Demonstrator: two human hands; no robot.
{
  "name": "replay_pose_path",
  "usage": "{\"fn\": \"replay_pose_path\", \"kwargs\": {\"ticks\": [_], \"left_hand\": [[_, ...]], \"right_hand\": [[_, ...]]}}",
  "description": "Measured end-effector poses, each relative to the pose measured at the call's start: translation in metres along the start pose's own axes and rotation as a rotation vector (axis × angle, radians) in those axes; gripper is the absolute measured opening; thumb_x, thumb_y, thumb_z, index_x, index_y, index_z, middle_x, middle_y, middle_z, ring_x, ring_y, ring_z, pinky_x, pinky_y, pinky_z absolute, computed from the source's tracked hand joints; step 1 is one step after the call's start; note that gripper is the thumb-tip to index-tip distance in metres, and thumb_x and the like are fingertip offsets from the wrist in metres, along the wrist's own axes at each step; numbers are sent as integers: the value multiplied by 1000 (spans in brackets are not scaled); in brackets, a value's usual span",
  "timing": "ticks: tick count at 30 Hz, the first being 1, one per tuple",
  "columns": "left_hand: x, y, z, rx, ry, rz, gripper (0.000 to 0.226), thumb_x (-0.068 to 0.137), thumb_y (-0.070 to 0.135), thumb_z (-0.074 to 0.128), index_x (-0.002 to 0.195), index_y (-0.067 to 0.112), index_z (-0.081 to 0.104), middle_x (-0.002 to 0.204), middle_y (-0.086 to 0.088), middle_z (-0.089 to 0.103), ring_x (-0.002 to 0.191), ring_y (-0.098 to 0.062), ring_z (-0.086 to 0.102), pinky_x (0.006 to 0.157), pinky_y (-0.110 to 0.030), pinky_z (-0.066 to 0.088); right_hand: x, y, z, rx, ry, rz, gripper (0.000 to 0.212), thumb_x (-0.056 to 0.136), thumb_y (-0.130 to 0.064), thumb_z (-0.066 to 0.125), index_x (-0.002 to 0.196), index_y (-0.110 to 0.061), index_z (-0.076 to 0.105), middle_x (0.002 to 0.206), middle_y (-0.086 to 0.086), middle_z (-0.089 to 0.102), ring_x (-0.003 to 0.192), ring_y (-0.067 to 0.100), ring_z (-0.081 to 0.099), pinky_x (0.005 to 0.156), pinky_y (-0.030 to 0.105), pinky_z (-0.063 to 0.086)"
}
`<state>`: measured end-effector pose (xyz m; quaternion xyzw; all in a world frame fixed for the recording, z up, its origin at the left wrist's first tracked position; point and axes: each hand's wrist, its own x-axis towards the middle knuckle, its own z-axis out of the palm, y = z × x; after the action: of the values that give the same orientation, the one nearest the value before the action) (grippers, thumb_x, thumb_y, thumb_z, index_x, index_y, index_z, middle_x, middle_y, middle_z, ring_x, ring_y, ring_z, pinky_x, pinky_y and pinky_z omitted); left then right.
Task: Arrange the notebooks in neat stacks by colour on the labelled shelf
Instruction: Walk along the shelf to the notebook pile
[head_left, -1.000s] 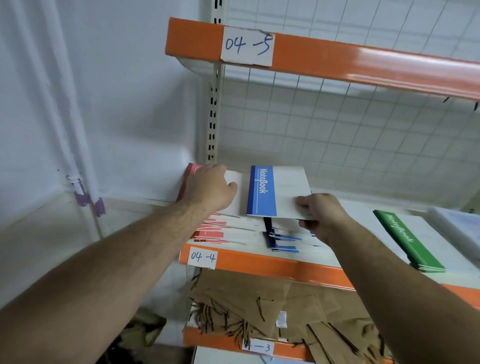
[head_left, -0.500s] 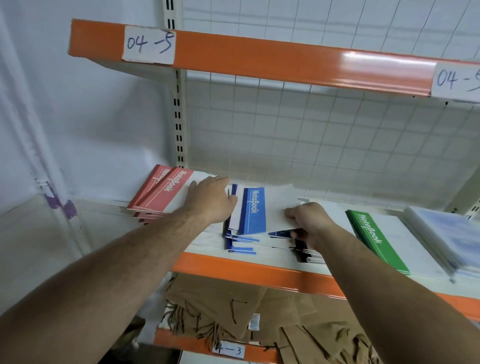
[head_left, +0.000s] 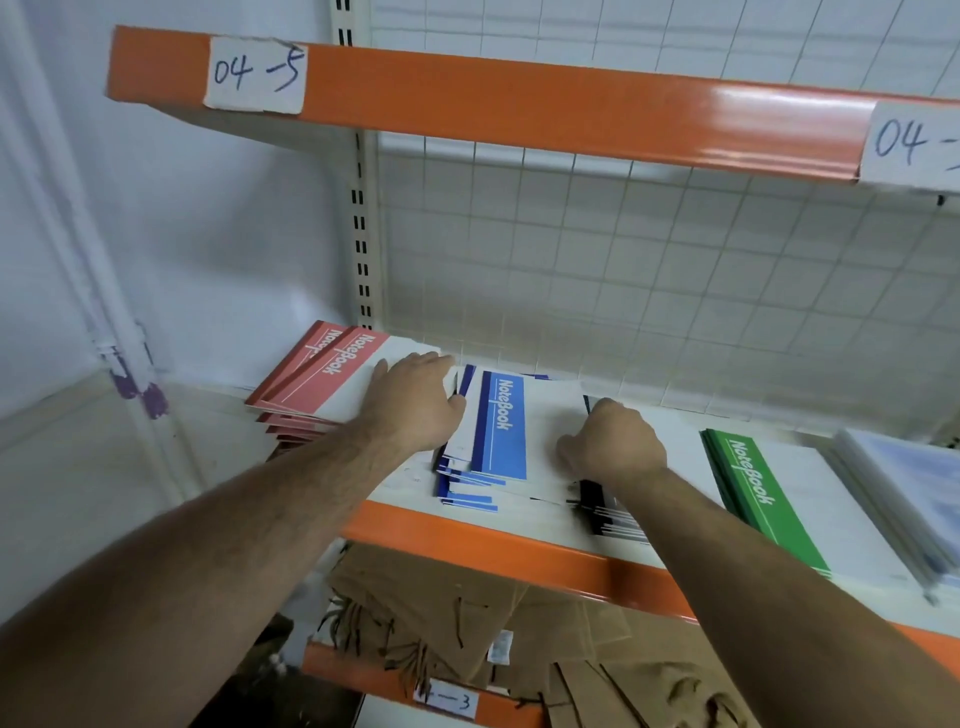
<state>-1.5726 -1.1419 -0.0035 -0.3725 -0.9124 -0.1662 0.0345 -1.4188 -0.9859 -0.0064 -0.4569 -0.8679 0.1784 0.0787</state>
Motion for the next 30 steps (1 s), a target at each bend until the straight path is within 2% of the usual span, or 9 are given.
{"fn": "replay_pose_path", "kwargs": {"ticks": [3, 7, 9, 11, 13, 15, 18, 25, 30], "left_hand": [[-1, 1, 0, 5, 0, 3, 60, 101, 43, 47, 154, 22, 32, 161, 2, 32, 148, -19, 27, 124, -47, 11], [-3, 4, 1, 21, -15, 7, 59, 101, 45, 46, 153, 22, 34, 160, 2, 34, 148, -19, 28, 123, -46, 11], [-3, 5, 0, 34, -46, 5, 60, 101, 49, 45, 154, 24, 33, 161, 3, 32, 149, -20, 25, 123, -48, 9], [-2, 8, -2, 89, -107, 35, 61, 102, 51, 39, 156, 26, 26, 164, 3, 24, 152, -21, 17, 123, -50, 6], [-2, 9, -4, 147, -184, 95, 59, 105, 48, 28, 159, 27, 15, 166, 4, 13, 154, -20, 6, 123, -52, 1], [-3, 9, -7, 183, -234, 137, 58, 105, 45, 19, 159, 27, 8, 167, 5, 6, 154, -18, -2, 123, -52, -3], [-6, 7, -10, 225, -248, 168, 59, 104, 44, 18, 159, 28, 6, 167, 5, 3, 154, -18, -4, 122, -53, -5], [-18, -10, -15, 209, -267, 113, 59, 105, 49, 18, 159, 28, 8, 167, 4, 4, 154, -19, -2, 123, -51, -2], [-22, -32, -23, 199, -271, 106, 60, 104, 50, 18, 159, 29, 8, 167, 4, 5, 154, -18, -1, 123, -50, -2]], "right_hand": [[2, -2, -2, -73, 8, -13, 33, 80, -31, 65, 100, -17, 43, 102, 4, 57, 82, 26, 52, 65, 28, 38], [2, -3, -3, -110, 19, -35, 38, 81, -36, 65, 101, -17, 38, 109, 5, 61, 83, 26, 52, 68, 29, 39], [2, -3, -2, -119, 19, -44, 38, 83, -37, 64, 103, -17, 39, 110, 5, 61, 83, 26, 51, 69, 29, 39], [2, -3, -2, -104, 11, -72, 39, 86, -36, 63, 113, -15, 45, 114, 6, 61, 88, 25, 52, 70, 29, 40], [1, -5, -1, -82, -2, -160, 47, 90, -40, 59, 129, -14, 50, 125, 6, 59, 107, 25, 54, 80, 30, 44], [-3, -8, 1, -81, -9, -271, 54, 94, -46, 56, 137, -14, 51, 138, 5, 55, 129, 25, 46, 100, 33, 42], [-15, -15, 3, -35, -71, -369, 59, 97, -49, 53, 145, -15, 46, 151, 4, 45, 139, 23, 37, 112, 36, 35], [-31, -38, 7, 34, -93, -478, 52, 98, -47, 55, 139, -15, 52, 145, 4, 51, 130, 21, 48, 98, 29, 42], [-40, -63, 17, 3, -104, -500, 53, 96, -52, 55, 131, -13, 57, 136, 7, 58, 122, 24, 54, 93, 32, 44]]}}
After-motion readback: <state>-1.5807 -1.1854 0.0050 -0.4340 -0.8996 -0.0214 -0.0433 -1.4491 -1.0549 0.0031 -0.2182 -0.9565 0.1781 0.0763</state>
